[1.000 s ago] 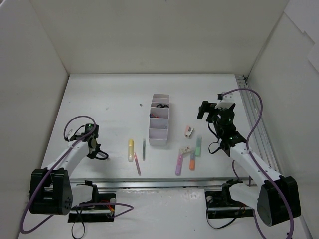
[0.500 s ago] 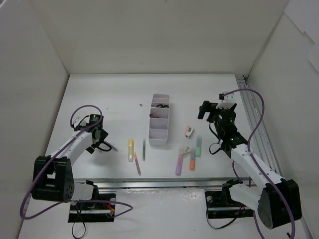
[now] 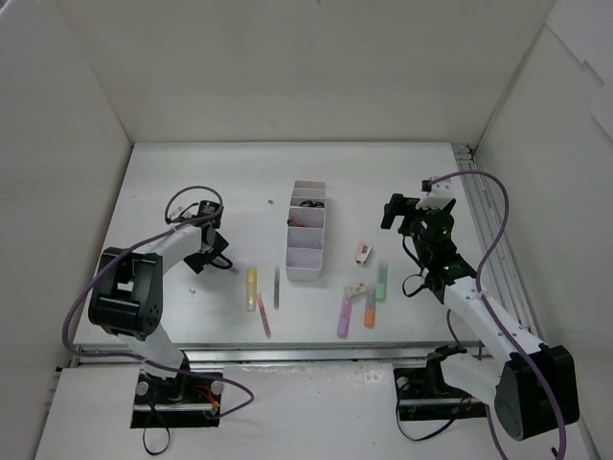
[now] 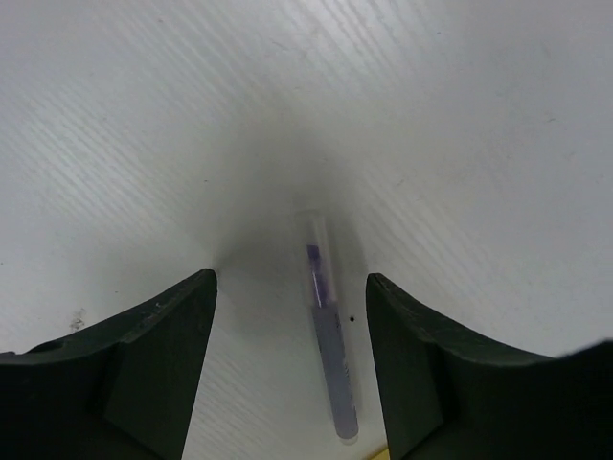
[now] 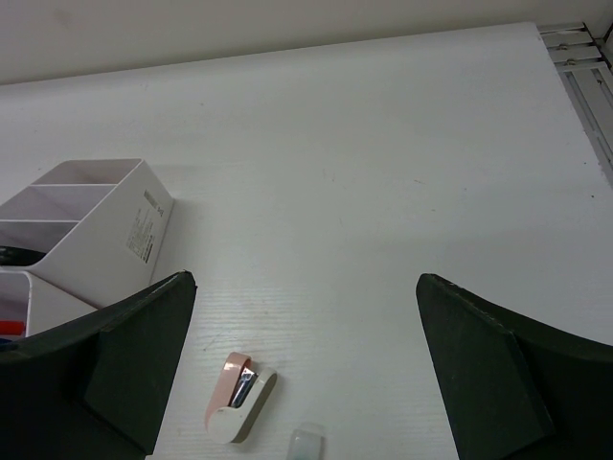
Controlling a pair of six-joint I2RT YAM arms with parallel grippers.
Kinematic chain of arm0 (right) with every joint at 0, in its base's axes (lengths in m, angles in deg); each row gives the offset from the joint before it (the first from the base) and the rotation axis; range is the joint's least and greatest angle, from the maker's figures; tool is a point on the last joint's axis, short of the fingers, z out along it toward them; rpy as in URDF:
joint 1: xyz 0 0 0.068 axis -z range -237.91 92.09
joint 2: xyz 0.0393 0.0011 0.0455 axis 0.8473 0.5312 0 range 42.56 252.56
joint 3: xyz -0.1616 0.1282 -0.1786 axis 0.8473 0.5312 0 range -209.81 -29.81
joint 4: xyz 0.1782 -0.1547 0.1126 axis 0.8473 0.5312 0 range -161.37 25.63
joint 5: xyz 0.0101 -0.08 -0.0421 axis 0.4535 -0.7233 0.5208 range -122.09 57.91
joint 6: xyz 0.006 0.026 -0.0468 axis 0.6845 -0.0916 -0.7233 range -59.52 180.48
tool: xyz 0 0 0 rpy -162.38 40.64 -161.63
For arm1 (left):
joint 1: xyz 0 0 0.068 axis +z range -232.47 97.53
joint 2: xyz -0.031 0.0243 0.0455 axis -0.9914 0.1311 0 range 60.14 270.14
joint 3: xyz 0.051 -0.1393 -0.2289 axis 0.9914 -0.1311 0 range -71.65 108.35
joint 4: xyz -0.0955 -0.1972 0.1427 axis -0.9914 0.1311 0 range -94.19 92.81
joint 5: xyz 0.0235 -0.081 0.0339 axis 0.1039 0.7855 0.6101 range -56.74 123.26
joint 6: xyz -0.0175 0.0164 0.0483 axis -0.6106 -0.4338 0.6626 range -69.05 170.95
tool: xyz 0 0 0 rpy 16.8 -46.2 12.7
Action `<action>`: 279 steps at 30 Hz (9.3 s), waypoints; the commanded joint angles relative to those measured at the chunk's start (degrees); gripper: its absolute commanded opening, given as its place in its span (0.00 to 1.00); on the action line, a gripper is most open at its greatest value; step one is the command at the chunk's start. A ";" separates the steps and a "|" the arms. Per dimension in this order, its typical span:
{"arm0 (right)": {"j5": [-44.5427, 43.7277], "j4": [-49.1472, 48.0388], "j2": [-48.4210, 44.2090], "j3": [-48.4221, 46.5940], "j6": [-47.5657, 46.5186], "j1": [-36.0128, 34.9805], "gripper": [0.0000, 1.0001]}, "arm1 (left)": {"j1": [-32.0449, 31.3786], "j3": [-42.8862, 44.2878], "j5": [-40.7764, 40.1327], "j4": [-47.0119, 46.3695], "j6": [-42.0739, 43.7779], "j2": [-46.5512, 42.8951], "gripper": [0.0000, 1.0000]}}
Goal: Sort the stationery into containers
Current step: Move the pen to the center of the board, then pick up the pen from the center of the board, then place the pen in the storage box, then pick up the pen from the center of the board, then place the pen in the storage box, then pick up the pen from the corner of the board.
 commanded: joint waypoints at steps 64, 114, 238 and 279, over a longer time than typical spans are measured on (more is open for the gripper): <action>-0.03 -4.91 -9.07 1.94 -1.61 1.78 0.98 | -27.58 -6.48 28.80 -81.72 55.29 -4.29 0.03; 1.64 0.36 -5.64 -1.05 1.91 1.87 0.98 | -37.34 -15.71 2.34 -24.87 33.06 -15.20 0.60; -0.99 -1.92 -4.85 0.27 1.38 2.05 0.98 | -37.51 -10.70 1.02 1.51 8.64 -18.54 0.88; 0.68 -2.01 -5.38 0.36 -0.64 2.13 0.98 | -36.91 -15.44 0.62 -41.52 49.20 -32.16 0.00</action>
